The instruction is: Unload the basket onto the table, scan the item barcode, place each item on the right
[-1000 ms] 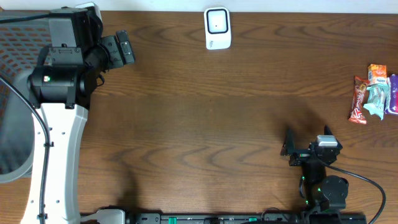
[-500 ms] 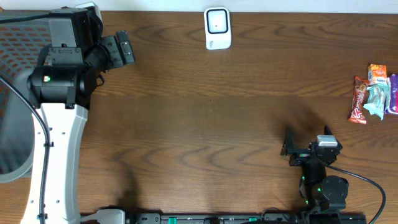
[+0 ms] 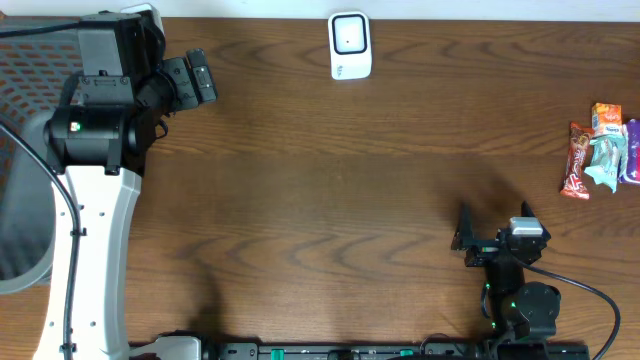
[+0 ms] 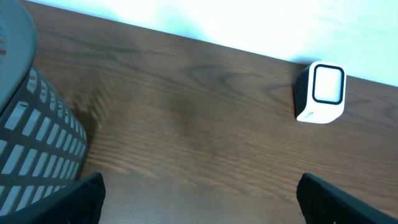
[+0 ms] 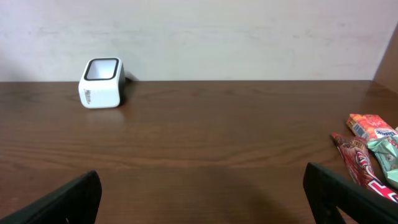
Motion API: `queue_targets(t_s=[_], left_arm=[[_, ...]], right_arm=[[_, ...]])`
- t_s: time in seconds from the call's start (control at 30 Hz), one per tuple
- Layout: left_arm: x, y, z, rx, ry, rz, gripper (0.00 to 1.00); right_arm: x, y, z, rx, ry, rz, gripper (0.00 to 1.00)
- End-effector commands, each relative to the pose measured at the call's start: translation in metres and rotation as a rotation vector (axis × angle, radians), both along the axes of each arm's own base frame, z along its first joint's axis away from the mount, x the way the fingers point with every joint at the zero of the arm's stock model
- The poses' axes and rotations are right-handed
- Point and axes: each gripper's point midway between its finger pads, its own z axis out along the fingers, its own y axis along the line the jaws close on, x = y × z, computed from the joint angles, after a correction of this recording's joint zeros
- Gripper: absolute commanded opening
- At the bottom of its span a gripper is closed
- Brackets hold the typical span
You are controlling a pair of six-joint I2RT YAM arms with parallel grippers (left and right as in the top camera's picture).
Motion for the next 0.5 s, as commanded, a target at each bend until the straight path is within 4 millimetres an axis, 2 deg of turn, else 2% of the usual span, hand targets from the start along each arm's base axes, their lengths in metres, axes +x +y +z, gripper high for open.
queue_targets(t_s=[0.0,0.47], left_arm=[[0.0017,0.0032,0.0021,0.007,-0.004,0.013,0.98],[0.0017,0.0032,0.0021,0.055,-0.004,-0.028,0.98]], right_arm=[[-0.0004,0.0031,-0.0001,0.004,-0.002,0.015,0.99],[-0.0004,0.0031,-0.0001,0.004,-0.002,0.015,0.99]])
